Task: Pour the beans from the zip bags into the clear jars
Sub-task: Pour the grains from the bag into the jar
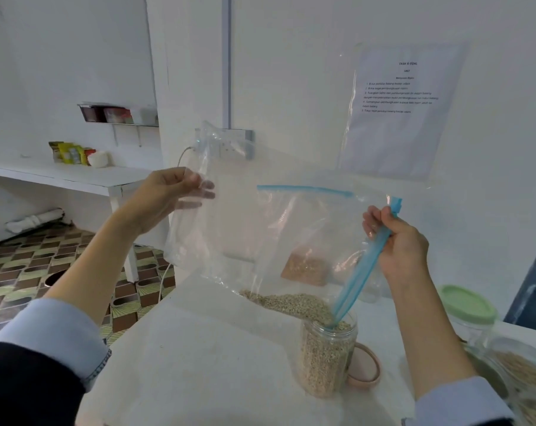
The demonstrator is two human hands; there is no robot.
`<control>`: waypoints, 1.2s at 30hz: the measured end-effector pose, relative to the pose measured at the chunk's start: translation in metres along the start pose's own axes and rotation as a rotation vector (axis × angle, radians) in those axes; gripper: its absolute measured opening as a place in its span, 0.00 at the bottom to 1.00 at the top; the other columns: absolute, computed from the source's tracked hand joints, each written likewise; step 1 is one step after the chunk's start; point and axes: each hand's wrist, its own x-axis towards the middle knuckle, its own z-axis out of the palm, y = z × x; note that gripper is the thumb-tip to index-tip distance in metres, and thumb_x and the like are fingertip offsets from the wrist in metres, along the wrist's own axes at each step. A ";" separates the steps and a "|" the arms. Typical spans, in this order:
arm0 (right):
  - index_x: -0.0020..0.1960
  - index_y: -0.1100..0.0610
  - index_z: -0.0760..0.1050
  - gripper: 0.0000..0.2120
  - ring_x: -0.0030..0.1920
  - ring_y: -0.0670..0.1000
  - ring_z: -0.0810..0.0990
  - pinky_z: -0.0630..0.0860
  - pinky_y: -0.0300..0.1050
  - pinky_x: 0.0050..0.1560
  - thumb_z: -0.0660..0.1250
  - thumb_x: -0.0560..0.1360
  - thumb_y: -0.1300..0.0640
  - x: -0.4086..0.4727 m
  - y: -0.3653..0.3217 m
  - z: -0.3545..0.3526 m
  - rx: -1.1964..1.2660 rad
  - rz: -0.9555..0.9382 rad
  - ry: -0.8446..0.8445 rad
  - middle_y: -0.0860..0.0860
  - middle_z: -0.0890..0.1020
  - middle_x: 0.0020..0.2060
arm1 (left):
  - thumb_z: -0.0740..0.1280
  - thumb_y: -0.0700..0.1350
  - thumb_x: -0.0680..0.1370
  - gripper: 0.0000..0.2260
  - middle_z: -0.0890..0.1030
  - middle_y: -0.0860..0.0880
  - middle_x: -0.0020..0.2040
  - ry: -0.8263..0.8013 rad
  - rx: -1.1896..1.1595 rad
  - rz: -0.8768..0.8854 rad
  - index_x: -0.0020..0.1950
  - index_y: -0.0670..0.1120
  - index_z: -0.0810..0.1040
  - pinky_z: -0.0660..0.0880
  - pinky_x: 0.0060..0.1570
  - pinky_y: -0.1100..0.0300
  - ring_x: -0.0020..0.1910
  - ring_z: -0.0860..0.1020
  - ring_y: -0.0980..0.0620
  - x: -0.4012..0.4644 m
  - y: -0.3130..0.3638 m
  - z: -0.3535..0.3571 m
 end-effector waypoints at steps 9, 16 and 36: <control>0.44 0.62 0.78 0.03 0.35 0.51 0.85 0.80 0.43 0.38 0.69 0.75 0.62 -0.016 -0.005 0.017 -0.092 -0.088 0.108 0.52 0.85 0.34 | 0.57 0.45 0.83 0.17 0.74 0.46 0.32 0.527 0.191 0.225 0.35 0.45 0.73 0.68 0.31 0.69 0.26 0.69 0.60 0.014 0.004 0.033; 0.43 0.62 0.77 0.04 0.33 0.50 0.84 0.79 0.41 0.36 0.69 0.76 0.62 -0.017 -0.006 0.015 -0.074 -0.071 0.127 0.51 0.85 0.33 | 0.56 0.45 0.83 0.18 0.70 0.44 0.29 0.558 0.256 0.309 0.34 0.46 0.71 0.67 0.32 0.70 0.26 0.67 0.60 0.020 0.010 0.042; 0.41 0.63 0.76 0.05 0.31 0.48 0.83 0.80 0.40 0.38 0.68 0.76 0.63 -0.016 -0.012 0.004 -0.009 -0.055 0.135 0.52 0.84 0.30 | 0.59 0.43 0.82 0.17 0.73 0.53 0.28 0.601 0.249 0.438 0.32 0.44 0.71 0.66 0.33 0.65 0.28 0.69 0.60 0.036 0.020 0.054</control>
